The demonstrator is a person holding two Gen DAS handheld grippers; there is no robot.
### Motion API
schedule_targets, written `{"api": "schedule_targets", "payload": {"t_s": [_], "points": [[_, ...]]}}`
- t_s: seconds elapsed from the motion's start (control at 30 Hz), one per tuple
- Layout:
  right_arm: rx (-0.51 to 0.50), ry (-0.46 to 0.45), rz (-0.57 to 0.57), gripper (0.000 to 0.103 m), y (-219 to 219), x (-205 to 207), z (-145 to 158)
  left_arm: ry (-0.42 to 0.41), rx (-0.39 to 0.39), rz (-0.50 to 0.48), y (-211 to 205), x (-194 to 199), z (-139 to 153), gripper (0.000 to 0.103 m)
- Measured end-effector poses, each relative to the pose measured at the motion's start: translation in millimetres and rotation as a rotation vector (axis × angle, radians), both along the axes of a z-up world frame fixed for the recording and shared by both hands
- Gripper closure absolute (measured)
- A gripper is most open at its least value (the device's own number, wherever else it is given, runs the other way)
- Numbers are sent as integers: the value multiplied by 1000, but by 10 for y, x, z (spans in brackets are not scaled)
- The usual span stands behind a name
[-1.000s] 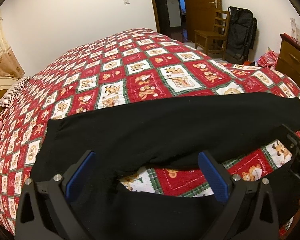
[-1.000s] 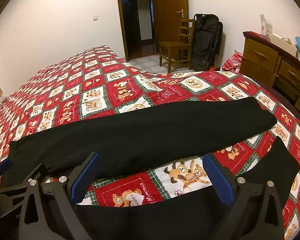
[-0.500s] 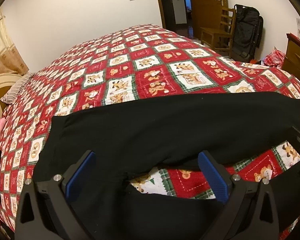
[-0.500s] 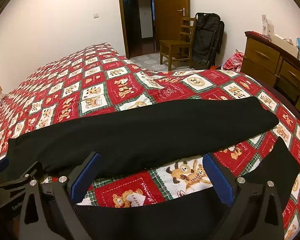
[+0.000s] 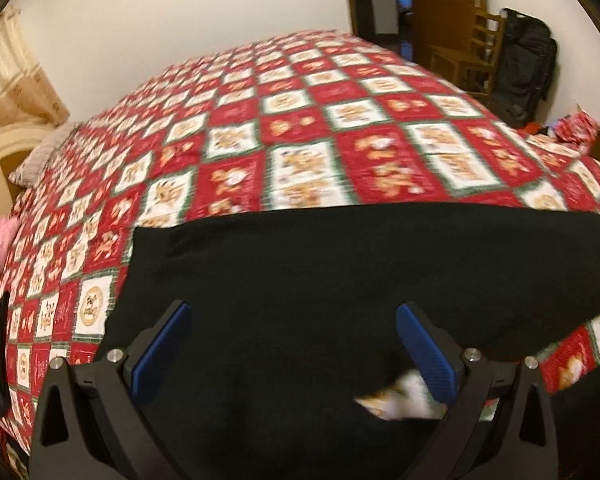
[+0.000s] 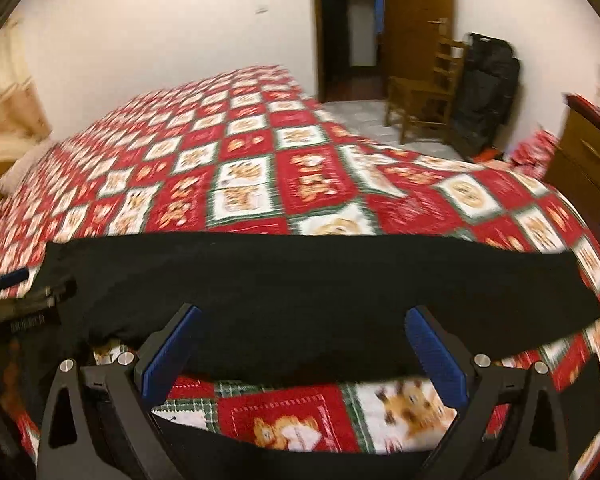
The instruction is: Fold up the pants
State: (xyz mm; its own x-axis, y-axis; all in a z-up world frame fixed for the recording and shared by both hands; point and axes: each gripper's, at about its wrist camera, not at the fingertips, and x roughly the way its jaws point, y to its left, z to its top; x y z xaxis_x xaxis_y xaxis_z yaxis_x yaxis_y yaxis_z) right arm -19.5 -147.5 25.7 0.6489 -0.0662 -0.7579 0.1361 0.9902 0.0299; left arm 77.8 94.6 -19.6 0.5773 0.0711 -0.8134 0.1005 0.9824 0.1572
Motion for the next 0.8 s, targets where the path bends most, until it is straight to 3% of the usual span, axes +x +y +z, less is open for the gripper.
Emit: {"api": "schedule_targets", "payload": {"t_s": [0.1, 0.23, 0.33, 0.63, 0.77, 0.8], "points": [[-17, -3, 84, 5, 87, 226, -16, 26, -12, 57, 224, 181, -83, 0], [-73, 17, 219, 24, 285, 605, -83, 69, -41, 113, 445, 407, -225, 0], [-52, 89, 320, 27, 421, 920, -277, 97, -28, 132, 480, 524, -352, 0], [-113, 156, 406, 27, 535, 1320, -653, 163, -59, 150, 506, 631, -584, 0], [-72, 166, 431, 38, 530, 1342, -742, 162, -96, 148, 548, 672, -595, 0], [-64, 165, 448, 47, 538, 1338, -741, 161, -102, 147, 557, 680, -602, 0]]}}
